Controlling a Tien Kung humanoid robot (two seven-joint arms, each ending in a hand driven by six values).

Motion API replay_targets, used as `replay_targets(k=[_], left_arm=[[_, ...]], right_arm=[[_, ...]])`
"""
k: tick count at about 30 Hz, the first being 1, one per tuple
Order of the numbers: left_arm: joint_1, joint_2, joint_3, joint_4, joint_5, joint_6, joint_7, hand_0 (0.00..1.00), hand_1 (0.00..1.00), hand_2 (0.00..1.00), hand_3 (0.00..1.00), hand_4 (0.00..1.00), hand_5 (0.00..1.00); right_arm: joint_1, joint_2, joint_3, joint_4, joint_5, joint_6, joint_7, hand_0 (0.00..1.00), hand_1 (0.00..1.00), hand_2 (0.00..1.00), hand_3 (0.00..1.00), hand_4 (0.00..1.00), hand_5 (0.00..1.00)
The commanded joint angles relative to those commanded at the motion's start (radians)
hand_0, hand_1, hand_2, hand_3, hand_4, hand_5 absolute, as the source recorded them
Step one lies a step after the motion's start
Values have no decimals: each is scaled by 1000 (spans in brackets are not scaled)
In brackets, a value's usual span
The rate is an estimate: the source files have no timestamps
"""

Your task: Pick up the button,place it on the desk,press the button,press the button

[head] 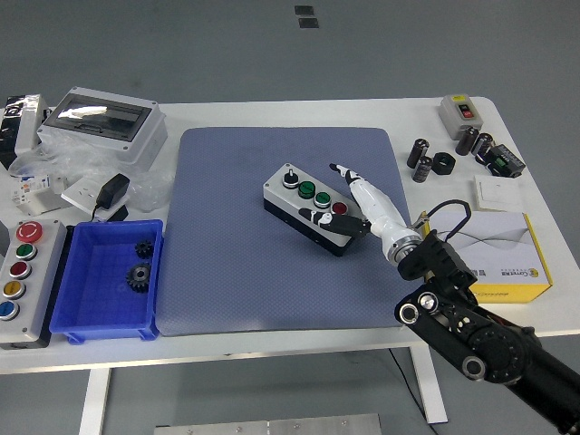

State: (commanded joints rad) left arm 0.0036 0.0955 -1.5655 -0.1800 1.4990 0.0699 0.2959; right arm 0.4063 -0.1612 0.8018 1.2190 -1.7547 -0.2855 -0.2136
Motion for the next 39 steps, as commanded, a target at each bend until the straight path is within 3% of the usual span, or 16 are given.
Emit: replay_targets(k=[11,24,25,30,31,36,37,39], left_arm=[[-4,0,-8,0,9,0,2,627,621,557,608,681,211],[-5,1,0,0,5,-1,1,627,621,557,608,681,210],[-5,1,1,0,5,-1,1,627,621,557,608,681,210],[-5,2,3,0,6,-2,1,627,621,557,608,681,210],[-5,2,3,0,5,-2,1,627,621,557,607,680,208],[-5,3,5,0,6,-2,1,627,621,557,607,680,208],[-5,3,5,0,6,-2,1,627,621,557,607,681,204],[-5,3,6,0,5,-2,0,627,621,557,607,681,204]], right_arm=[[31,2,-62,-30,-39,-1,-28,998,998,998,998,998,626],[44,4,-122,-38,-156,-47,-93,998,998,998,998,998,626],[44,4,-125,-40,-158,-48,-95,750,777,894,998,998,542],[48,6,-137,-51,-160,-51,-103,750,777,894,998,998,542],[49,7,-139,-54,-160,-52,-103,436,588,731,998,952,368],[50,7,-145,-57,-156,-78,-101,436,588,731,998,952,368],[50,6,-147,-58,-152,-84,-98,343,490,679,982,937,334],[50,6,-152,-60,-142,-92,-88,343,490,679,982,937,334]])
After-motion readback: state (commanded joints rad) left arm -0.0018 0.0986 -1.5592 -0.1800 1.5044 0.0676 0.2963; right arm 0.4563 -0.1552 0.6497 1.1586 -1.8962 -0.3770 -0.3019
